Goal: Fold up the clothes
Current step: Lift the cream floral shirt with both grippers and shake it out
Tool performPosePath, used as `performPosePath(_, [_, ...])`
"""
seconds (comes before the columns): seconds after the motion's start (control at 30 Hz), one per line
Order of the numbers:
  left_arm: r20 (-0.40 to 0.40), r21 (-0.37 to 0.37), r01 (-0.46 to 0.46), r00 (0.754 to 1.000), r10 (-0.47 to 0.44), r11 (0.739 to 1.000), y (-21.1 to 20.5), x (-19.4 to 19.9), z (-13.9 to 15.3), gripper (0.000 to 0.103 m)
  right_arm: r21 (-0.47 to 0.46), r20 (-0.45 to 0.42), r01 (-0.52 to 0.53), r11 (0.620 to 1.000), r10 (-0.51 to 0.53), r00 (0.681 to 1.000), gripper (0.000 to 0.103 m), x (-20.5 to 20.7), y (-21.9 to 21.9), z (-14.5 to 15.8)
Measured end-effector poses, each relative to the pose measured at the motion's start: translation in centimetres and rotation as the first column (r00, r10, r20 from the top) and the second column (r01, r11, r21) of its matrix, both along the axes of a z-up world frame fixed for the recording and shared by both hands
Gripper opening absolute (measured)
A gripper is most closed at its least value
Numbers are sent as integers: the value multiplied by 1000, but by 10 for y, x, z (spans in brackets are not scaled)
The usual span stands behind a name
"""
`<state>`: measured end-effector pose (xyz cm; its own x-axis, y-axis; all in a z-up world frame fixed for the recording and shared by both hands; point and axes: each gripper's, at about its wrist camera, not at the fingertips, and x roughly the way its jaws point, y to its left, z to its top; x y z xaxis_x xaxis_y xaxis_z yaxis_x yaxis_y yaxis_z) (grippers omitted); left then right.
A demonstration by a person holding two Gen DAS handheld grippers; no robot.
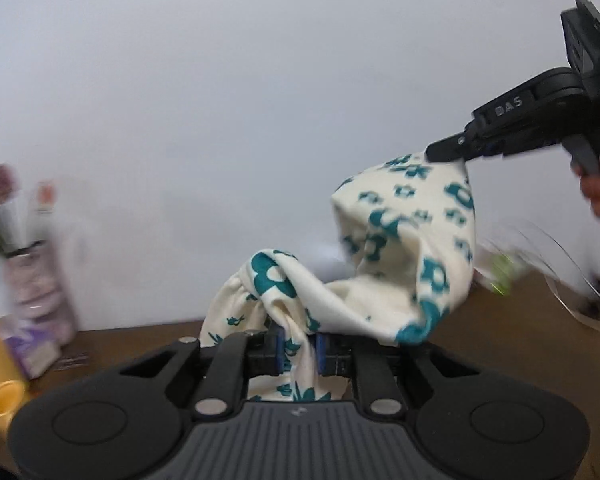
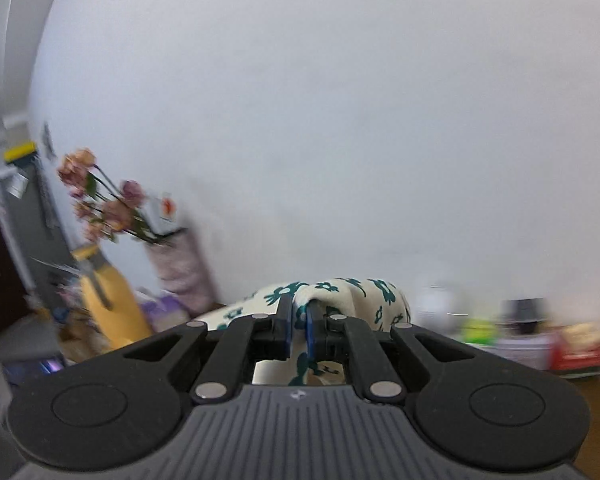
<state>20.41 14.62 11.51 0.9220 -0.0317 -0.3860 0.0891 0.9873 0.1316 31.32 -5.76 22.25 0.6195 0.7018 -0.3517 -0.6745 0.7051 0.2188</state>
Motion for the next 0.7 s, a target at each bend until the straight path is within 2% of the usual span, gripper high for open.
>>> performPosePath(0.1, [-82, 13, 117, 990, -115, 993, -24, -7, -30, 13, -96, -30, 60, 994, -63, 998, 6, -16, -58, -35])
performPosePath(0.2, [-151, 17, 202, 969, -197, 979, -47, -15, -60, 13, -176, -127, 98, 980, -121, 984, 6, -31, -106, -88])
performPosePath(0.27, [-189, 23, 247, 953, -239, 969, -60, -22, -76, 13, -204, -207, 111, 973, -153, 966, 6, -43, -133, -124])
performPosePath(0.37, [-223, 30, 286, 936, -272, 958, -72, -31, -93, 13, -209, -305, 122, 970, -183, 935, 6, -61, -163, -163])
performPosePath(0.5, [-254, 43, 313, 922, -293, 949, -89, -55, -109, 13, -227, -361, 107, 968, -186, 914, 6, -86, -178, -185])
performPosePath(0.63, [-310, 63, 373, 889, -337, 926, -99, -72, -125, 15, -273, -410, 59, 960, -171, 896, 6, -110, -179, -201])
performPosePath(0.7, [-335, 60, 385, 877, -344, 921, -98, -78, -126, 28, -284, -437, 37, 958, -163, 884, 10, -118, -176, -203])
